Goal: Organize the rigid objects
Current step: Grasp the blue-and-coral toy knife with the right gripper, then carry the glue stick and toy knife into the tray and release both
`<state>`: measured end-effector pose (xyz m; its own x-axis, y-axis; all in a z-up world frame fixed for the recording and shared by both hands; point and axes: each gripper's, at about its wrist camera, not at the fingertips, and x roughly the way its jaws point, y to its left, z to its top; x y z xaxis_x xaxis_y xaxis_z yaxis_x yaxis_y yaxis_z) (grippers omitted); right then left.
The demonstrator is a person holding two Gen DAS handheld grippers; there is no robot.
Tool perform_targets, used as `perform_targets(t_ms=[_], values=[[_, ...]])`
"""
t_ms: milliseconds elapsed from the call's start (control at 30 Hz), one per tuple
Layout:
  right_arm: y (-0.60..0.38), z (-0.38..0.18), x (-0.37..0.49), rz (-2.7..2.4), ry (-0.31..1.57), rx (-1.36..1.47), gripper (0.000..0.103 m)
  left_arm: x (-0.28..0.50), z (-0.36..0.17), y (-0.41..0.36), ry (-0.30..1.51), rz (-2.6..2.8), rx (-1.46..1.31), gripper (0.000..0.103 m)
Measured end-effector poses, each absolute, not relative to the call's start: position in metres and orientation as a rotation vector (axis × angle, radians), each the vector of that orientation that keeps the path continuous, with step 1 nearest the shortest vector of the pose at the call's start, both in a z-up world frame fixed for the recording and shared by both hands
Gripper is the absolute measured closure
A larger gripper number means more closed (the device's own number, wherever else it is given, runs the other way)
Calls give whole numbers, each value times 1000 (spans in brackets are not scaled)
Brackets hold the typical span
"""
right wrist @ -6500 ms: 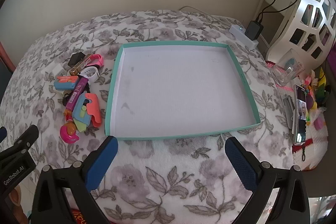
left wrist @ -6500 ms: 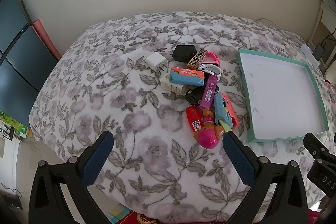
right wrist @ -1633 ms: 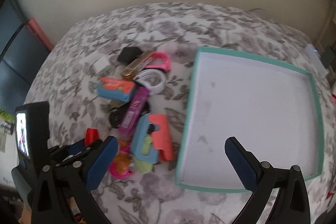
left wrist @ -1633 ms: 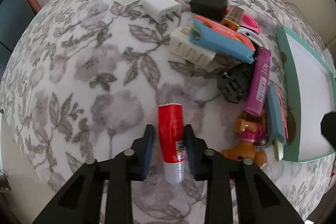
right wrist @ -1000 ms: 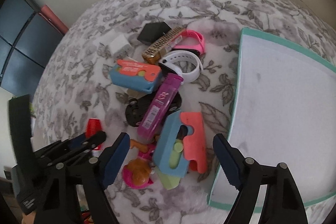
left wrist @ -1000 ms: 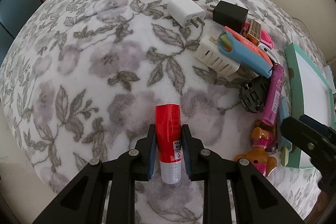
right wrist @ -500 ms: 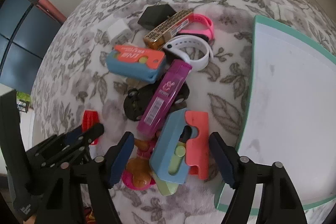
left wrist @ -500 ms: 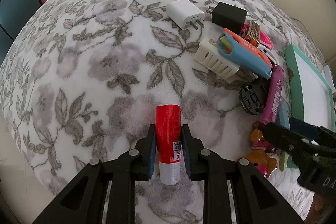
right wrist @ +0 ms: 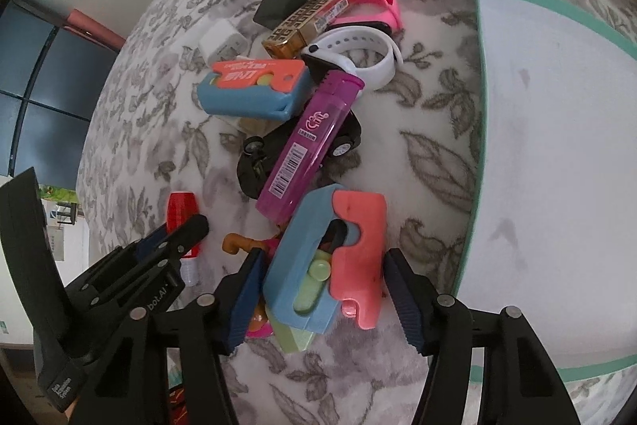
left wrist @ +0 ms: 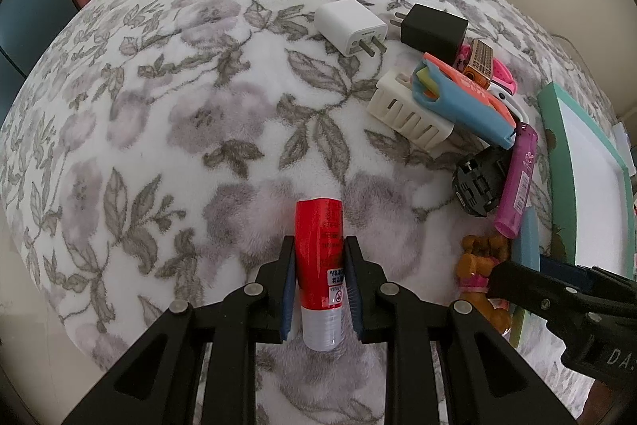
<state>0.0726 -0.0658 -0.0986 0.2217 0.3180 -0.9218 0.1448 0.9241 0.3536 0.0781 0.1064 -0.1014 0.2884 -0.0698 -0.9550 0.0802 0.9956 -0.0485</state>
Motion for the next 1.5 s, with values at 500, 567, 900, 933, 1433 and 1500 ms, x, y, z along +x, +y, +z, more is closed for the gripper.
perform_targets(t_ms=[500, 567, 900, 933, 1433, 1500], values=[[-71, -88, 55, 77, 1328, 403, 40, 78, -101, 105, 1306, -118, -16, 79], [-72, -85, 52, 77, 1319, 410, 40, 79, -100, 109, 1318, -130, -58, 79], [-86, -70, 39, 67, 1276, 473, 40, 83, -87, 114, 1333, -111, -94, 80], [-89, -67, 37, 64, 1265, 481, 40, 84, -84, 113, 1330, -108, -93, 79], [-153, -11, 21, -62, 1047, 586, 40, 101, 4, 30, 1233, -167, -61, 79], [-165, -7, 19, -110, 1029, 582, 40, 100, 8, 10, 1232, -192, -47, 79]])
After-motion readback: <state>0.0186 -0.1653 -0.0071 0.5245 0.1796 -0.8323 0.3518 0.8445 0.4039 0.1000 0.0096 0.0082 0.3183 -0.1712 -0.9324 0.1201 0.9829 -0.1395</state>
